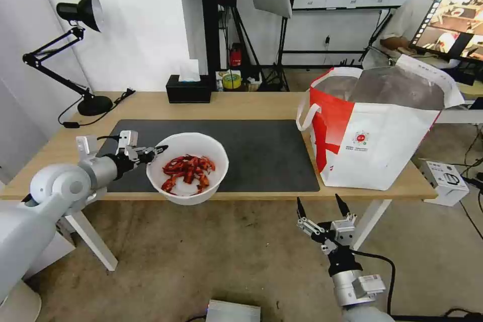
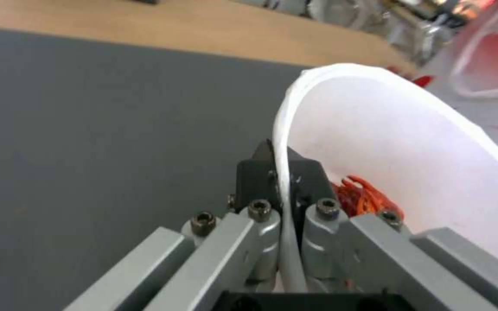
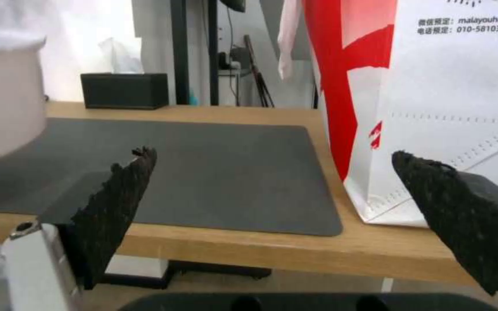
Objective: Pick up the trash from the table and place it into the takeout bag.
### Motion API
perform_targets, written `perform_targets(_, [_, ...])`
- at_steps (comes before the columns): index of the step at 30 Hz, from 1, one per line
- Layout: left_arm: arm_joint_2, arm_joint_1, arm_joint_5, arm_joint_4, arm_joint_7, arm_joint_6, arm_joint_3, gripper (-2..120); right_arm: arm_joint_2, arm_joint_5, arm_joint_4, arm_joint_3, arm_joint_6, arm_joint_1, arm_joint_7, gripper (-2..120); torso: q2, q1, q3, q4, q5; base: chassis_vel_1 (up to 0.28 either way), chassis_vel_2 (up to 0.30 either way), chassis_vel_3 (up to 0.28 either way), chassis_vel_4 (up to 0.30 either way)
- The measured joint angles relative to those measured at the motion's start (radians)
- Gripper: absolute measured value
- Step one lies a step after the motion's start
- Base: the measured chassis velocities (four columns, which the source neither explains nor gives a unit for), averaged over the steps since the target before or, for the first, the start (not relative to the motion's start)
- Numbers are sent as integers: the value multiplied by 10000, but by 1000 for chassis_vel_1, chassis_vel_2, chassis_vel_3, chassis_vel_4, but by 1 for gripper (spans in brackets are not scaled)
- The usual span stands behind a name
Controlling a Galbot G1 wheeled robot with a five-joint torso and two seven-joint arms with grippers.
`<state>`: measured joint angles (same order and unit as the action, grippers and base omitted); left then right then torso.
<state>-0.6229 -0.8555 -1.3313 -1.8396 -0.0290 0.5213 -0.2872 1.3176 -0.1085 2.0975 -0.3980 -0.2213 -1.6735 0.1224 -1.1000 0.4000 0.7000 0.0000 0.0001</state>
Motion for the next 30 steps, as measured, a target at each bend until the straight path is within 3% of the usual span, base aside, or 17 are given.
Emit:
perform_targets(16, [-634,2299,-1444,-1168,1114,73,1998,0,0,0,0,0,0,0,0,100,1,0,0,-1,1,0,0,0,0])
perform_targets(30, [-1853,5027,-2363,-799,1858,70,4077,0,0,0,0,0,0,0,0,100,1,0,1,0,2,0,0,0,0])
